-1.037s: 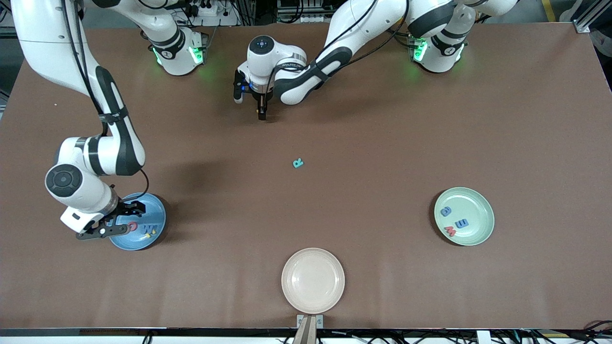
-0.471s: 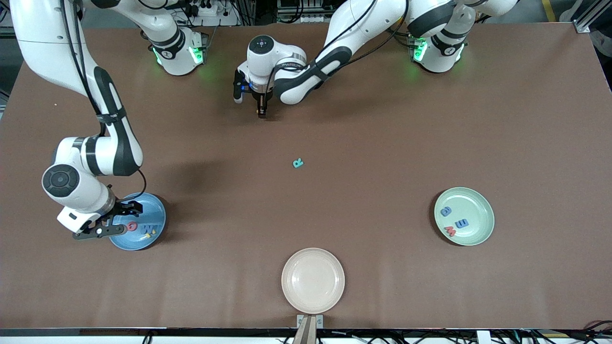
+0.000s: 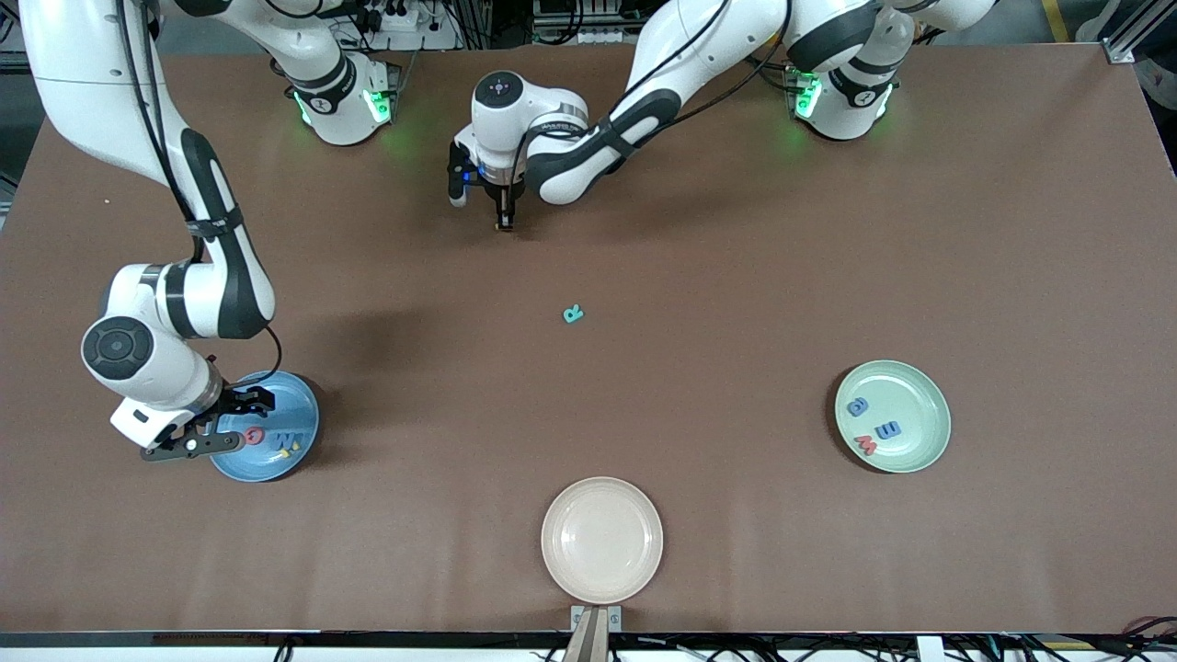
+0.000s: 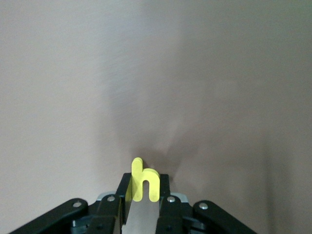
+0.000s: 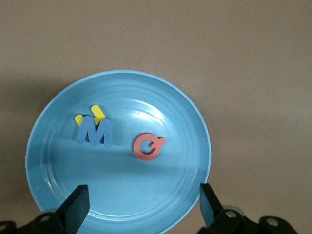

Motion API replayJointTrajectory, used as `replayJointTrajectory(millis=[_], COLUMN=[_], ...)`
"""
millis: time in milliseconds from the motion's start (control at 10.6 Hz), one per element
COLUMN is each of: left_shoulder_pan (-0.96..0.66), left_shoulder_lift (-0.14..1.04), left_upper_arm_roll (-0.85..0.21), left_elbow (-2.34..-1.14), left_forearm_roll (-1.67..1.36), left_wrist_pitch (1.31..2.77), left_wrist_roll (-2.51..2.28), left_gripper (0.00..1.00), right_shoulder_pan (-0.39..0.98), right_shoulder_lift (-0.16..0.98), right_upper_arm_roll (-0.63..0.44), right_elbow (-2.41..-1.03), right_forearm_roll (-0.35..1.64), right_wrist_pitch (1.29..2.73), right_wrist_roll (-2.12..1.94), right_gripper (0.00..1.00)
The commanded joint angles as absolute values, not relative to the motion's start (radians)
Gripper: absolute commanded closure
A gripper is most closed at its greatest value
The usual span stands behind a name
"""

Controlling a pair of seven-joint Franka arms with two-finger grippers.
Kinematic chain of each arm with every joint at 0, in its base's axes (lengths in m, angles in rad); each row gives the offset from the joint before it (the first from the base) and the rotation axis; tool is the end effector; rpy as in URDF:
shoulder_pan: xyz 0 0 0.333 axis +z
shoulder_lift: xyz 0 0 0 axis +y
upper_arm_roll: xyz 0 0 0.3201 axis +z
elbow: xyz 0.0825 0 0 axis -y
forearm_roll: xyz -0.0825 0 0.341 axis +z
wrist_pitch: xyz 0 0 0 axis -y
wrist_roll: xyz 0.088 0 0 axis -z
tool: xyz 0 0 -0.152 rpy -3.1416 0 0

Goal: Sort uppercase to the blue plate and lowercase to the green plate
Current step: 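Close the left gripper on the yellow h and lift it, then carry the h to the green plate while the right gripper reaches R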

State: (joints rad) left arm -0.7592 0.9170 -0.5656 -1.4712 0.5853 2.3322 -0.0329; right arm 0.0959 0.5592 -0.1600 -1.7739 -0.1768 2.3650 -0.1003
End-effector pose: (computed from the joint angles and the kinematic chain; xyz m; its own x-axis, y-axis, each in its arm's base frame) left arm 0.2616 -0.6490 0.1796 0.0945 -0.9894 0.1101 -0.9953 -0.0965 -0.0129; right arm 0.6360 -0.0410 0.2408 0.9828 0.1848 -0.0023 0.1811 -0.9605 0.2115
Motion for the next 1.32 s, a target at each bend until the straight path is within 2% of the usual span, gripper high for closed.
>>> replayJointTrajectory(millis=[0, 283, 660, 1037, 1225], left_shoulder_pan=[-0.668, -0.524, -0.278, -0.040, 0.055], left_shoulder_lift=[0.775, 0.635, 0.505, 0.486, 0.506], left_upper_arm_roll=[-0.592, -0.592, -0.592, -0.589, -0.580], left_elbow=[-1.489, -1.491, -1.491, -1.500, -1.526], left_forearm_roll=[0.482, 0.384, 0.319, 0.324, 0.334], left_wrist_pitch=[2.182, 2.025, 1.873, 1.848, 1.845], left_wrist_roll=[-0.017, -0.017, -0.015, -0.015, -0.017], left_gripper=[1.00, 1.00, 1.00, 1.00, 1.00], right_shoulder_pan=[0.097, 0.124, 0.161, 0.308, 0.417], right_shoulder_lift=[0.558, 0.554, 0.555, 0.561, 0.598], right_upper_arm_roll=[-0.155, -0.120, 0.090, 0.115, 0.109], right_elbow=[-1.772, -1.769, -1.747, -1.740, -1.679], right_forearm_roll=[-0.175, -0.169, -0.166, -0.135, -0.063], right_wrist_pitch=[2.359, 2.323, 2.283, 2.289, 2.289], right_wrist_roll=[-0.091, 0.042, 0.416, 0.755, 0.955], right_gripper=[0.00, 0.00, 0.00, 0.00, 0.00])
